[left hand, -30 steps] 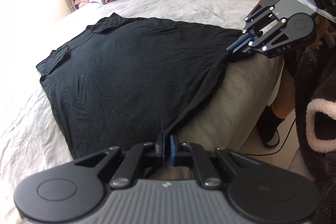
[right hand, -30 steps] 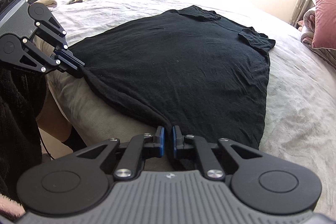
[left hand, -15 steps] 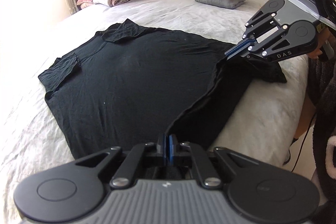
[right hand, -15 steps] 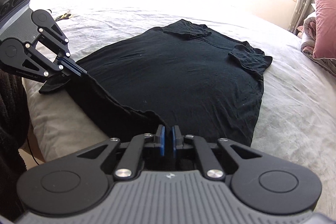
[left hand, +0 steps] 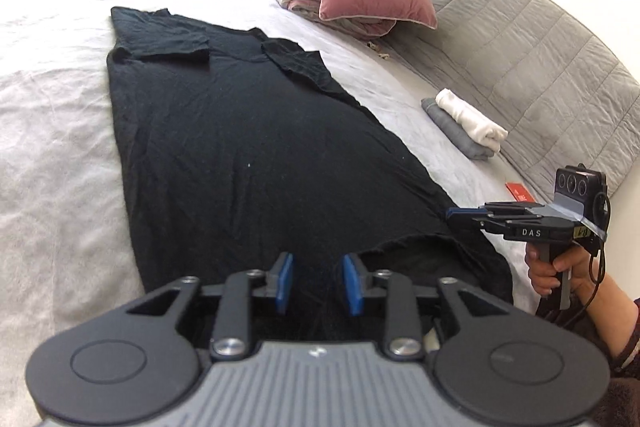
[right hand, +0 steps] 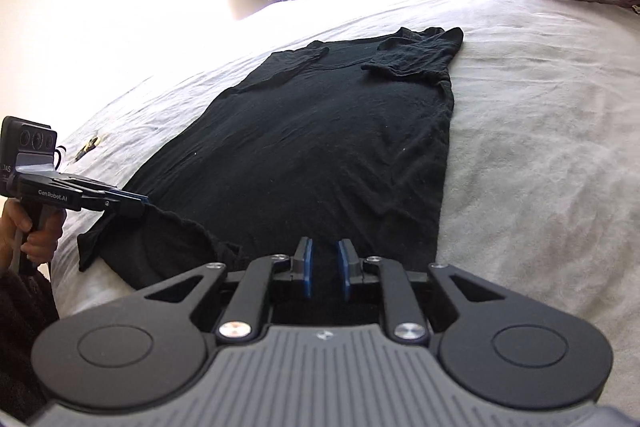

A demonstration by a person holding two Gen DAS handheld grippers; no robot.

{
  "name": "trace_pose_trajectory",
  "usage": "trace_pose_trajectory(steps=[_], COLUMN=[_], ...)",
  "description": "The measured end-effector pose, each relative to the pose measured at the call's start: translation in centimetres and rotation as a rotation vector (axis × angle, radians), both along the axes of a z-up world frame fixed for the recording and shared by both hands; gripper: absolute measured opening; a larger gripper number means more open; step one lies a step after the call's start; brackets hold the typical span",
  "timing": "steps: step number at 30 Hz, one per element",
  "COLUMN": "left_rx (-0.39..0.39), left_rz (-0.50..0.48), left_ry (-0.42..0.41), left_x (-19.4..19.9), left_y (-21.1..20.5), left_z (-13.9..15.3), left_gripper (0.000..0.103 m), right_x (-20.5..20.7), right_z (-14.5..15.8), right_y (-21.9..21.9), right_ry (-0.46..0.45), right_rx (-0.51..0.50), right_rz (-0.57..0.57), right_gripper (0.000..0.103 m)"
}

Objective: Fold clothes
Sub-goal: 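Grasp the shirt hem corners with both grippers, then open both grippers and reposition them along the hem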

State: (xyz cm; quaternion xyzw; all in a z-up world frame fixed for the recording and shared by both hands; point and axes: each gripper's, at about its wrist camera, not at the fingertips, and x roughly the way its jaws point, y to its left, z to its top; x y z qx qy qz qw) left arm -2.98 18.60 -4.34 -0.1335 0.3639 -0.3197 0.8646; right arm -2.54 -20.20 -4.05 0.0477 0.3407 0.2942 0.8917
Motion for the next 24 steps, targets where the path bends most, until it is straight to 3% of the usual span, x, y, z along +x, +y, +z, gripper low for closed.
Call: trace_pose_trajectory(steps=[1, 2, 3, 8, 13, 15, 19, 22, 23, 24], left_rx=[0.003, 0.006, 0.009, 0.099, 0.140, 0.151, 0.275, 0.346, 0.362, 0.358], left_rz=[0.004, 0.007, 0.010, -0.045, -0.162, -0.200, -0.211, -0.215, -0.213, -0.198], left_ry=[-0.011, -0.023, -0.035, -0.116, -0.129, -0.128, -0.113, -0.128, -0.136, -0.126], left_x=[-0.6, -1.1, -1.7, -5.1, -6.8, -7.0, -6.9, -7.0, -7.1, -6.8], left_y=[0.3, 0.5, 0.8, 1.4, 1.3, 0.8, -0.7, -1.4, -1.6, -1.4], left_z=[0.3, 0.7, 1.0, 2.3, 2.7, 2.7, 1.4, 0.8, 0.7, 0.7], left_gripper=[0.055, 0.060, 0.061, 0.066, 0.067, 0.067, 0.067, 0.063, 0.059, 0.053], right_x=[-0.6, -1.2, -1.9, -5.4, -7.6, -7.9, -7.4, -7.0, -6.9, -6.7], right_z=[0.3, 0.7, 0.9, 2.0, 2.3, 2.1, 0.7, 0.2, 0.1, 0.0], right_y=[-0.3, -0.5, -0.7, -0.6, 0.3, 0.7, 1.7, 1.5, 1.4, 1.2], right_ry=[-0.014, -0.027, -0.031, -0.069, -0.076, -0.070, -0.058, -0.065, -0.068, -0.071], right_rx=[-0.012, -0.023, -0.025, -0.050, -0.085, -0.109, -0.197, -0.223, -0.232, -0.240], right_rz=[0.008, 0.019, 0.045, 0.219, 0.386, 0.424, 0.417, 0.380, 0.367, 0.351], right_gripper=[0.030, 0.049, 0.060, 0.060, 0.060, 0.060, 0.060, 0.047, 0.037, 0.020])
